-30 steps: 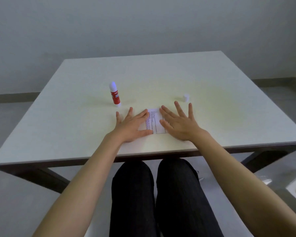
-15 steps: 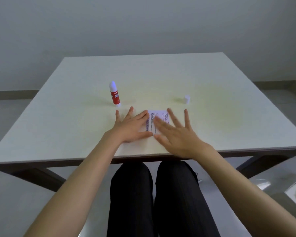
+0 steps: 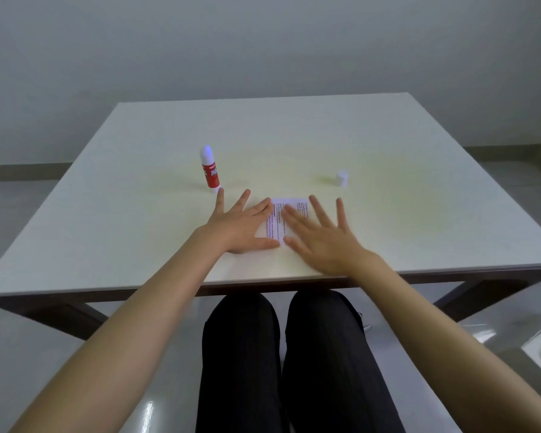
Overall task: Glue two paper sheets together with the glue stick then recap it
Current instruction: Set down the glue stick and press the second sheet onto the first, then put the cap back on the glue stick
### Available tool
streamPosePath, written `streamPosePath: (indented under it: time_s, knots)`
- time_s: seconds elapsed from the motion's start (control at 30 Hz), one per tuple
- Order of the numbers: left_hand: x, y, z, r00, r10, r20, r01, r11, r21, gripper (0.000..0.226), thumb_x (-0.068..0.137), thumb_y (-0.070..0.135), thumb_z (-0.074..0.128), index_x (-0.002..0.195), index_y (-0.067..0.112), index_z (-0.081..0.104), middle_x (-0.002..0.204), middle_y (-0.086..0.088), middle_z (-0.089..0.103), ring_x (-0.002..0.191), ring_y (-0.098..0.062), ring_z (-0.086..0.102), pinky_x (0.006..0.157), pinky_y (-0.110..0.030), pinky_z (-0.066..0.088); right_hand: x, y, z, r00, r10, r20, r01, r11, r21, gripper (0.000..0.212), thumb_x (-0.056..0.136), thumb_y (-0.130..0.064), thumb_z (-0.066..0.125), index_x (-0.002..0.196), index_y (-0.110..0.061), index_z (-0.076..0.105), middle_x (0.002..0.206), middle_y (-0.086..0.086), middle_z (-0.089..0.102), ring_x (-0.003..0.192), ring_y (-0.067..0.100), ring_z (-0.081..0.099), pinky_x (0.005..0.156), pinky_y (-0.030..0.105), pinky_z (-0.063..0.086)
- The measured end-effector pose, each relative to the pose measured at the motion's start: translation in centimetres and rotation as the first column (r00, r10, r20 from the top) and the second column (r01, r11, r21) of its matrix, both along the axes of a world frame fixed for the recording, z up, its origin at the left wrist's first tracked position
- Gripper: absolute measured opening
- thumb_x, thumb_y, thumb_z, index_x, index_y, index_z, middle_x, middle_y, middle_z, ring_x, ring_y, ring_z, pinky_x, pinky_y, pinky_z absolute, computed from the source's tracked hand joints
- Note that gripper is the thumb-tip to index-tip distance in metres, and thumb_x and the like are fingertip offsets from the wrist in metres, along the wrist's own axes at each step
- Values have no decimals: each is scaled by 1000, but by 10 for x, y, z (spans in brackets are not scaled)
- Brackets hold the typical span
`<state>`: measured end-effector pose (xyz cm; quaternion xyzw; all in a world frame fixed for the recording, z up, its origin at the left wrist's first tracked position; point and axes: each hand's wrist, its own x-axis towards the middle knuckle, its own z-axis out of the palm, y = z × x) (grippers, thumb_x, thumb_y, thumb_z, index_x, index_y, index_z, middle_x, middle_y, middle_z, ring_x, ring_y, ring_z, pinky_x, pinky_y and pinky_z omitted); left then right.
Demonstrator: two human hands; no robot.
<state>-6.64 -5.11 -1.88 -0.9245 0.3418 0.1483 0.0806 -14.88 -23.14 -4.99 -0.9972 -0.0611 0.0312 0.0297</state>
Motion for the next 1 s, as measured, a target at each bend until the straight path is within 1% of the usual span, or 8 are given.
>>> streamPosePath:
  time_s: [0.17, 0.33, 0.43, 0.53, 0.73, 0.83, 0.9, 1.0]
  knots:
    - [-1, 0, -1, 999, 17, -46, -18, 999, -39, 86, 85, 69, 29, 150, 27, -8, 159, 16, -12, 145, -21, -21, 109, -61, -22, 19, -10, 1, 998, -49, -37, 50, 999, 13, 69, 89, -62, 1, 148, -28, -7, 159, -14, -9, 144, 22, -21, 107, 54, -25]
    - [-6, 10, -13, 953, 65, -294, -197, 875, -443, 87, 87, 54, 51, 150, 33, -4, 161, 10, -1, 147, -15, -17, 113, -52, -20, 18, -22, -2, 992, -123, -18, 124, 983, 136, 65, 92, -60, 8, 148, -31, -6, 160, -13, -5, 146, 23, -13, 108, 56, -21]
    - [-5, 17, -11, 914, 77, -398, -387, 458, -800, 73, 86, 39, 62, 147, 34, 24, 154, 18, 26, 142, 1, 17, 120, -30, 3, 18, -21, -3, 994, -111, -17, 113, 983, 144, 62, 94, -58, 13, 147, -34, -8, 159, -14, -8, 147, 22, -12, 109, 59, -18]
    - [5, 24, -7, 804, 494, -330, -334, -82, -939, 59, 81, 23, 71, 135, 24, 48, 134, 7, 51, 120, -5, 48, 106, -22, 37, 16, -18, 1, 989, -150, 16, 139, 948, 286, 61, 95, -56, 16, 147, -35, -8, 159, -13, -9, 147, 19, -9, 111, 55, -16]
    - [41, 22, 0, 652, 533, -540, -529, -192, -827, 64, 83, 19, 67, 141, 10, 42, 141, -8, 52, 131, -19, 48, 108, -37, 38, 11, 9, 21, 960, -192, 206, 42, 821, 569, 41, 95, -22, 48, 136, -21, 45, 148, 2, 41, 134, 18, 39, 113, 36, 26]
    - [41, 13, 6, 695, 539, -476, -462, -173, -870, 16, 85, 23, 59, 81, 9, 64, 80, -11, 69, 72, -17, 63, 70, -28, 46, 10, 30, 31, 955, -185, 232, -34, 707, 706, 26, 90, -10, 55, 113, -19, 64, 119, -4, 61, 105, 11, 58, 88, 9, 37]
    - [40, 10, 9, 694, 558, -455, -443, -167, -881, 34, 85, 29, 56, 60, 7, 52, 60, -14, 60, 48, -7, 47, 60, -24, 38, 14, 42, 38, 950, -251, 183, -1, 585, 811, 20, 89, -10, 57, 101, -21, 68, 99, -10, 66, 86, 5, 60, 76, 3, 39]
    - [27, 4, 23, 721, 399, -566, -505, -257, -824, 32, 81, 31, 63, 55, 14, 64, 56, 4, 68, 55, 5, 54, 60, -10, 42, 25, 51, 53, 944, -308, -115, 166, 144, 975, 16, 92, -16, 53, 90, -14, 69, 80, 2, 67, 60, 13, 62, 60, 20, 48]
